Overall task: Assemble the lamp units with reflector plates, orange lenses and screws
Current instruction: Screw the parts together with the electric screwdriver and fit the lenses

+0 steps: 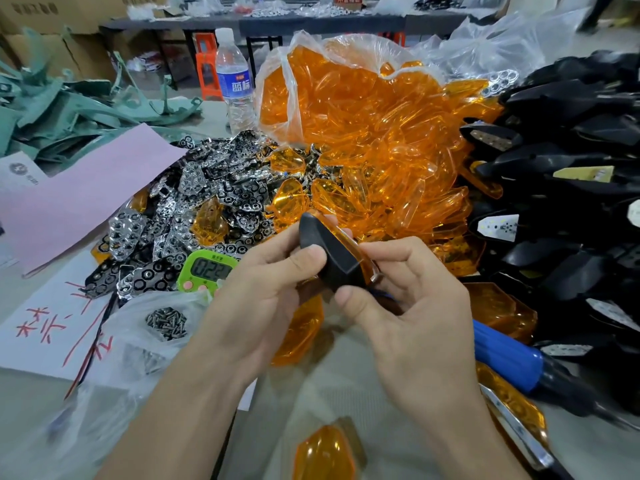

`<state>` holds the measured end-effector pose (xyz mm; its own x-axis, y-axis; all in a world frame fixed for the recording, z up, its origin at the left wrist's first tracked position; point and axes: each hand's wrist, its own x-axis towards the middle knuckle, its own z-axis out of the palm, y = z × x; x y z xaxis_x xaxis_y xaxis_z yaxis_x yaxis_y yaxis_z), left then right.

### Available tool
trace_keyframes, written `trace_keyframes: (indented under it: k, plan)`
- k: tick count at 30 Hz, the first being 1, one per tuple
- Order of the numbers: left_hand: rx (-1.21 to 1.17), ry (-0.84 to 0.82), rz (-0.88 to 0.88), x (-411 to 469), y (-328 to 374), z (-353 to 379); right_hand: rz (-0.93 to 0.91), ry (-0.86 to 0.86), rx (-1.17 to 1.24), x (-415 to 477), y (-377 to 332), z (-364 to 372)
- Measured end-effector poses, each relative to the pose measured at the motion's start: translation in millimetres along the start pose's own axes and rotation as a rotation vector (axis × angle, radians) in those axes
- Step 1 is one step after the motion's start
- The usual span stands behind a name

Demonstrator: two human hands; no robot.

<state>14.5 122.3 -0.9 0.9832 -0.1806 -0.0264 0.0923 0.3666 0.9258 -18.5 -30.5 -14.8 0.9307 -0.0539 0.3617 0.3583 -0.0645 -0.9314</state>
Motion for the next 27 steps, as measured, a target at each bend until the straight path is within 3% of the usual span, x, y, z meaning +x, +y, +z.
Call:
trace_keyframes:
  k: [5, 11, 15, 17, 21, 27]
  plan:
    - [-0.001, 0.034, 0.068, -0.2, -7.7, 1.8, 0.034, -0.004, 0.072, -1.5, 0.9, 0.1]
    - [0.024, 0.055, 0.139, -2.7, -9.9, 3.8, 0.028, 0.002, -0.033, -3.8, 3.6, 0.5]
    - [0.225, 0.141, 0.274, -1.6, -14.7, 7.2, 0.013, 0.007, -0.24, -1.7, 3.6, -0.6]
    - [0.286, 0.135, 0.273, -1.8, -16.5, 9.8, 0.047, -0.012, -0.14, -0.1, 2.5, 0.3]
    - [-0.005, -0.021, 0.063, -4.2, -11.6, 14.5, 0.181, -0.02, 0.179, 2.6, 0.6, 11.3]
    - [-0.163, 0.278, 0.178, 1.4, 18.7, -11.1, 0.172, -0.058, -0.11, 19.6, -13.9, 27.9]
